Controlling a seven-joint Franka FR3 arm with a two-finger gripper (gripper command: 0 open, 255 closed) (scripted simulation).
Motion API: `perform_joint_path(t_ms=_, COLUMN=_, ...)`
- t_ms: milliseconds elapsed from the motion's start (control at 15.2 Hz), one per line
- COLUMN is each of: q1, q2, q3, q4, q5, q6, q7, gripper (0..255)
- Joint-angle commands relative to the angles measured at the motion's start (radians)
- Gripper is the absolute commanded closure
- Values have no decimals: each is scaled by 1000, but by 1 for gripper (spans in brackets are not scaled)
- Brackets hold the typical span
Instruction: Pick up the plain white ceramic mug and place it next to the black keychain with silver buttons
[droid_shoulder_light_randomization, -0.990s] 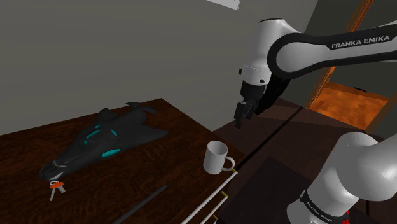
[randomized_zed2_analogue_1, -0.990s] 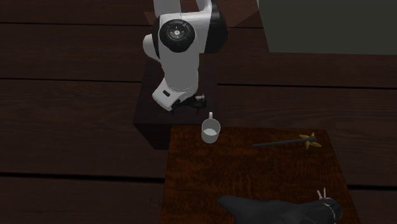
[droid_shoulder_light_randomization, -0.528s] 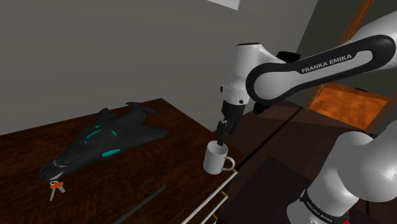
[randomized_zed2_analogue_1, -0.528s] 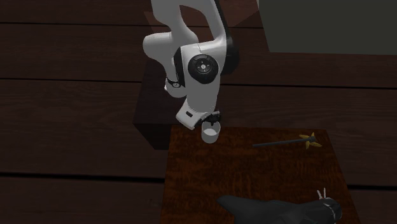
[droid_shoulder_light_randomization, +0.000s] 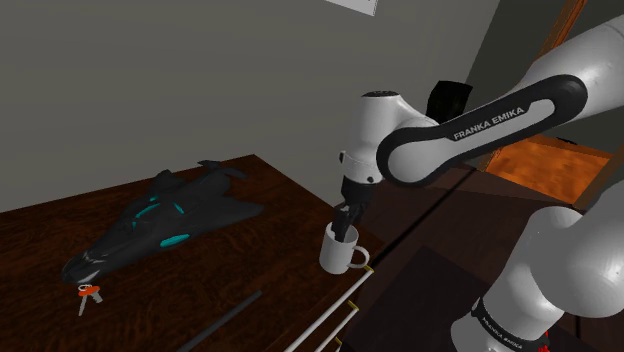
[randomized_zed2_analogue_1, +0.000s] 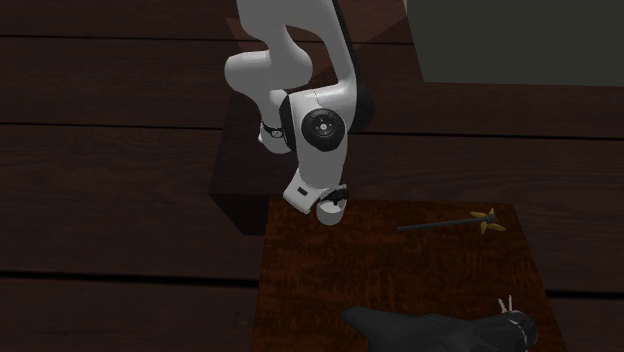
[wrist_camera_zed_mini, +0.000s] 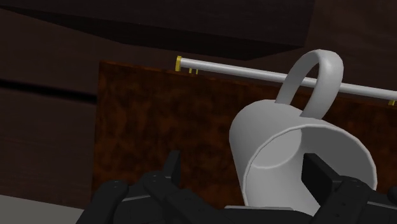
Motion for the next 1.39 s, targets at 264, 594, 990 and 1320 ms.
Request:
perform_joint_path(t_ms=264, q1=-1, q2=11, q3=2, q4=-5, q5=-1, q6=16, q7=1, gripper=0)
perform_joint_path(t_ms=594, q1=-1, q2=11, q3=2, q4=-5, q5=-1, q6=16, q7=1, gripper=255)
perform_joint_path(t_ms=990, q1=-1, q2=10, q3=2, q4=-5, q5=-1, q6=16, q7=1, gripper=255)
perform_joint_path(t_ms=1320, q1=1, q2=-27, q3=-5, q4=22, q5=1, q6=-48, q7=-2, gripper=255)
